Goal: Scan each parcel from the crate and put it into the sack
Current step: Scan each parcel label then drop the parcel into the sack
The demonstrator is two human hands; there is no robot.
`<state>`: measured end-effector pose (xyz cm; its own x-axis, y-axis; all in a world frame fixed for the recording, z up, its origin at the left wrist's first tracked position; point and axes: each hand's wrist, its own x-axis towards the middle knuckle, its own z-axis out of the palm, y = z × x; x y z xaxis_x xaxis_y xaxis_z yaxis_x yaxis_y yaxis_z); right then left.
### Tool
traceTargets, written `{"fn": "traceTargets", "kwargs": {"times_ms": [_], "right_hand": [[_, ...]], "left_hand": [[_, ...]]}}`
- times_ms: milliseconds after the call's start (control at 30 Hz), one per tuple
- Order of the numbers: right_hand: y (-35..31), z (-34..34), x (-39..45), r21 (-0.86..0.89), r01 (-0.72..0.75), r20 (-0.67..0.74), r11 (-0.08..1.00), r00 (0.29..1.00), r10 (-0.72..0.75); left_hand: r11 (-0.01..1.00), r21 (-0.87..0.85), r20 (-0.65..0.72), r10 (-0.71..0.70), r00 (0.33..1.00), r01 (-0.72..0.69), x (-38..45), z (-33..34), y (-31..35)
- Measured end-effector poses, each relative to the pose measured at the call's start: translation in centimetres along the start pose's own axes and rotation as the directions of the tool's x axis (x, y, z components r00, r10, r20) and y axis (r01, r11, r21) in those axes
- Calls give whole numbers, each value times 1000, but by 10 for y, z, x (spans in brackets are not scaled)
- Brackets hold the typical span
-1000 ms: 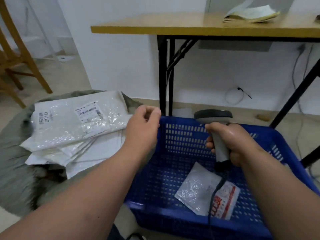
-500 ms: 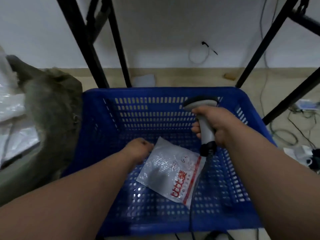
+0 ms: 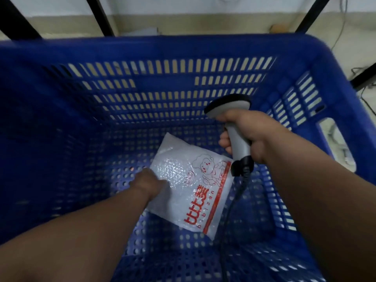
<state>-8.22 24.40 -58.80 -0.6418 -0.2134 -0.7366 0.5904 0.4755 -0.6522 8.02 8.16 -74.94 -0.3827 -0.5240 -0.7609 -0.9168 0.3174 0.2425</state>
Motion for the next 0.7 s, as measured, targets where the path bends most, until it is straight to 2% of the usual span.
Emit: {"fn": "traceTargets", "kwargs": {"times_ms": [67,167,300,433,500,600,700], "right_hand": [[6,-2,6,16,-8,5,1000,1000,8],[13,-5,10,35,-17,-4,999,1000,17],[16,-9,6,45,-16,-15,999,1000,17],[12,-14,-5,57,13,-37,998,999,-11],[9,-18,-13,60,25,-33,998,999,-23],[2,-25,-29,50,53,-43,997,998,-51],[-12,-34,-51,31,92,-69,995,994,-90]], "left_hand": [[998,-45,-6,-36,999,36,8,7,1],[996,-82,-99,-44,994,35,17,9,2],[972,-233,-41,16,999,-25,13,2,17],[996,-82,10,42,999,-41,-1,-3,33],[995,-82,35,67,997,-64,-11,-4,35],[964,-251,44,96,994,-82,-31,-5,37],[894,-430,-59,110,992,-124,-59,-23,43]]}}
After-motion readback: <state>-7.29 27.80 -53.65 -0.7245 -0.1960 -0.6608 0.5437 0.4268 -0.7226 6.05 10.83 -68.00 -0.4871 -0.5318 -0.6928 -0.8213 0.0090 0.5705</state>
